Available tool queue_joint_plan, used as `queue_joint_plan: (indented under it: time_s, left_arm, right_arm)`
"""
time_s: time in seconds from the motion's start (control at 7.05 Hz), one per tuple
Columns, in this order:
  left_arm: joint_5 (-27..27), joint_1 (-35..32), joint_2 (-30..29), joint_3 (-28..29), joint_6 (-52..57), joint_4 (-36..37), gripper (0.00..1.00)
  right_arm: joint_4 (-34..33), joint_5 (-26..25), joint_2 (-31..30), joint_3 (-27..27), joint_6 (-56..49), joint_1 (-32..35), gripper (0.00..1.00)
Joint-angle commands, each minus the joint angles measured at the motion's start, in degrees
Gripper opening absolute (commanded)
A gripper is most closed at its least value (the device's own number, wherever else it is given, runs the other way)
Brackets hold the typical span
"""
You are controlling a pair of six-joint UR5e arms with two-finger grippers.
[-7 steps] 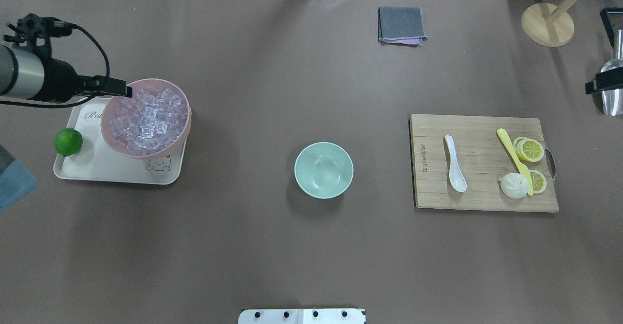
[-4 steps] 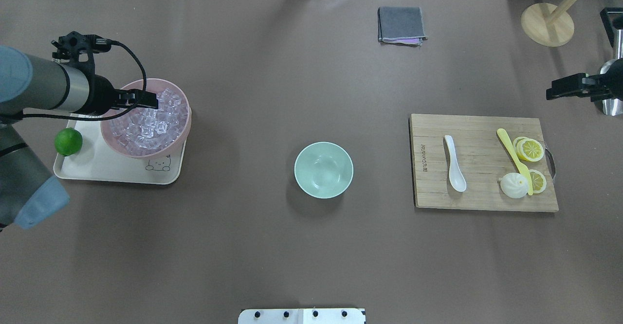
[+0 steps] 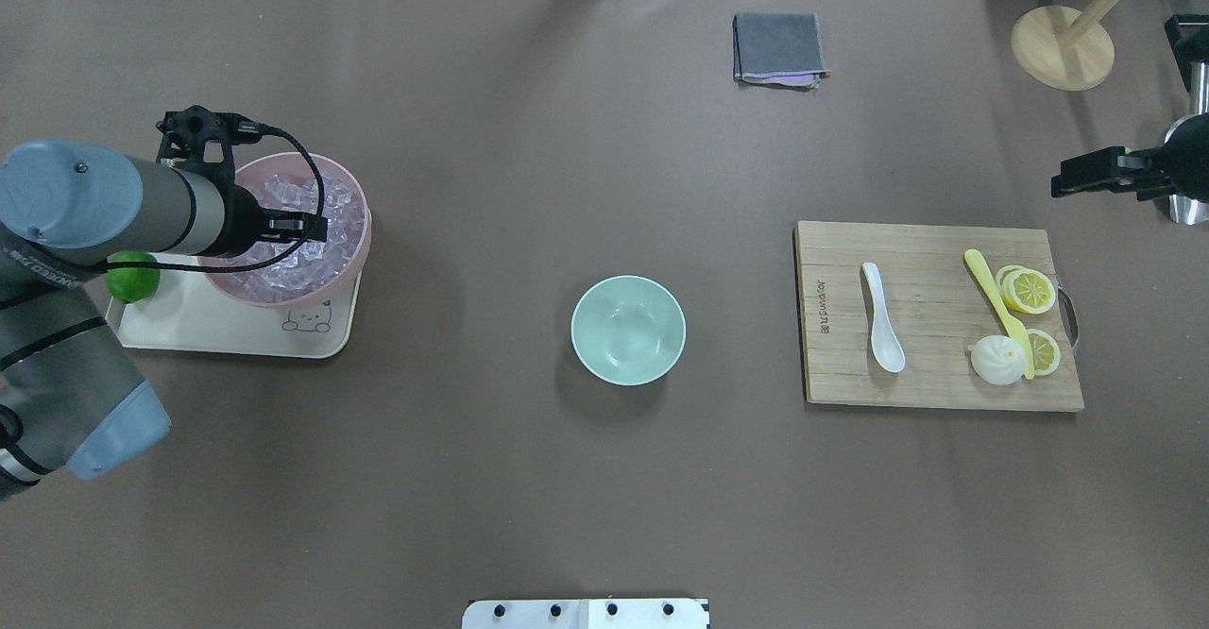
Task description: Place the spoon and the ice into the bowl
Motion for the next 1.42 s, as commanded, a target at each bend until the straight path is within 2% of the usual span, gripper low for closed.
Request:
queue_joint_plan:
  time_s: [0.0, 0.28, 0.43, 0.57, 0.71, 0.99, 1.28]
  left_arm:
    - [0.1, 0.2, -0.2, 0.9, 0.2, 0.0, 0.66]
    - [0.1, 0.4, -0.3, 0.9, 0.2, 0.0, 0.60]
    - [0.1, 0.4, -0.3, 0.9, 0.2, 0.0, 0.47]
    - [0.1, 0.4, -0.3, 0.8, 0.3, 0.0, 0.18]
    - [0.1, 0.3, -0.3, 0.6, 0.2, 0.0, 0.00]
    - [0.0, -0.1, -0.1, -1.0, 1.5, 0.0, 0.00]
    - [-0.4, -0.2, -1.4, -5.1, 1.4, -0.1, 0.00]
  right_arm:
    - [0.0, 0.0, 0.0, 0.1, 0.0, 0.0, 1.00]
    - [0.0, 0.0, 0.0, 0.0, 0.0, 0.0, 1.00]
    - [0.0, 0.0, 0.0, 0.1, 0.0, 0.0, 1.00]
    - [0.0, 0.0, 0.0, 0.1, 0.0, 0.0, 1.00]
    - [0.0, 0.0, 0.0, 0.0, 0.0, 0.0, 1.00]
    - [0.1, 0.0, 0.0, 0.1, 0.0, 0.0, 1.00]
    - [0.1, 0.0, -0.1, 0.1, 0.0, 0.0, 1.00]
